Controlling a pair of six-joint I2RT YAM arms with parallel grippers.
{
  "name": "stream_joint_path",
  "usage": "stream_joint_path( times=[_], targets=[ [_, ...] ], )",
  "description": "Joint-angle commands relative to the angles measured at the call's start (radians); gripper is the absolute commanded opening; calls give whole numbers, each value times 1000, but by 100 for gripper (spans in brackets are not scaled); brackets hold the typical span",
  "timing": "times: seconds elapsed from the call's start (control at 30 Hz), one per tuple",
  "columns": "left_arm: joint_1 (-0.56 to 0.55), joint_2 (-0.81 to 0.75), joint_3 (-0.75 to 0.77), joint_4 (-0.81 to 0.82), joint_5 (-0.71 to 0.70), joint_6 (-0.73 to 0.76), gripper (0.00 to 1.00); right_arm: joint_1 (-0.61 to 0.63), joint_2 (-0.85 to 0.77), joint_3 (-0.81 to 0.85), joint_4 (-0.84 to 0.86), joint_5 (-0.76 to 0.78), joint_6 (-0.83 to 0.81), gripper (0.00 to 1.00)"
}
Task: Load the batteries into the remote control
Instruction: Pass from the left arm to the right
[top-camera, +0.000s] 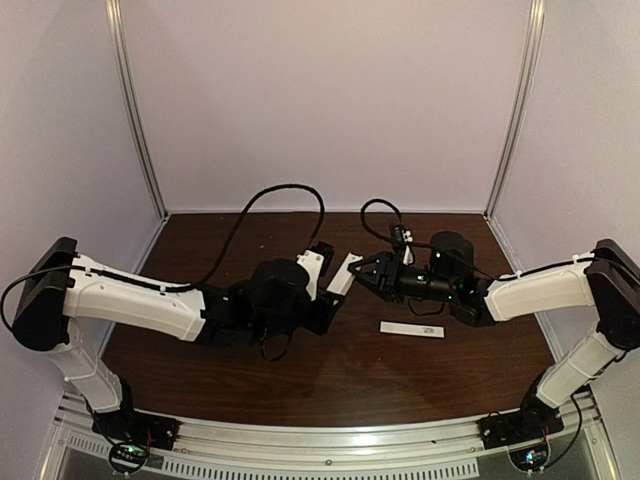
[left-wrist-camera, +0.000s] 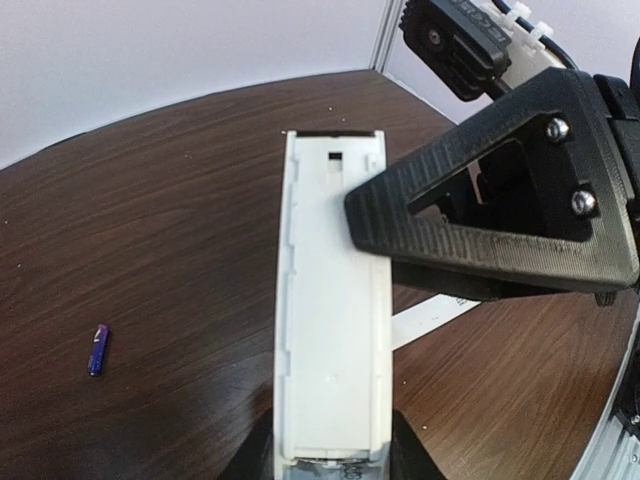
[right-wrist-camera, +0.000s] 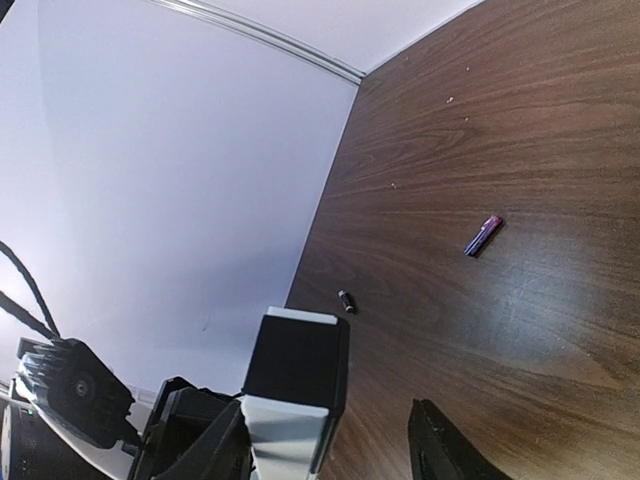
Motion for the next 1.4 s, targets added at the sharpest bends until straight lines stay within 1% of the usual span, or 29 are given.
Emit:
stream_joint_path(
  times=[0.0, 0.2, 0.33, 0.43, 0.5, 0.63, 0.7, 0.77, 0.8, 0.9, 0.93, 1.03, 1.1, 1.23, 1.37],
  targets=[
    [-13, 2, 22, 57, -28, 36, 0, 24, 37, 11, 76, -20, 56, 51],
    [-17, 2, 24, 64, -24, 51, 0, 31, 60, 2, 115, -16, 83, 50],
    [-21, 6, 30, 65, -21, 60, 0, 34, 78, 0, 138, -17, 103, 51],
    [-24, 10, 32, 66, -19, 65, 0, 35, 85, -3, 150, -19, 113, 49],
    [-24, 9, 32, 64, -18, 64, 0, 36, 84, -10, 156, -14, 116, 44],
    [-24, 4, 37, 47, -22, 59, 1, 34, 82, -17, 179, -20, 124, 23],
    [-24, -5, 46, 14, -25, 58, 13, 29, 75, -20, 182, -22, 119, 18],
    [-24, -22, 51, -23, -28, 60, 40, 19, 64, -28, 179, -24, 114, 12],
    [-23, -36, 50, -40, -31, 61, 50, 12, 59, -32, 177, -29, 113, 8],
    [-12, -98, 20, -59, -18, 79, 72, -14, 33, -49, 175, -49, 99, 2],
    [0, -136, 1, -65, 2, 79, 75, -22, 24, -56, 171, -54, 91, 1],
    [55, -234, -47, -84, 84, 81, 81, -40, -13, -66, 146, -71, 40, 0],
    [108, -294, -73, -110, 124, 83, 83, -44, -35, -68, 130, -83, 3, 0],
    [206, -377, -91, -210, 183, 74, 81, -46, -69, -70, 122, -117, -48, 0],
    [256, -378, -50, -327, 182, 89, 76, -47, -75, -72, 135, -148, -59, 0]
  ],
)
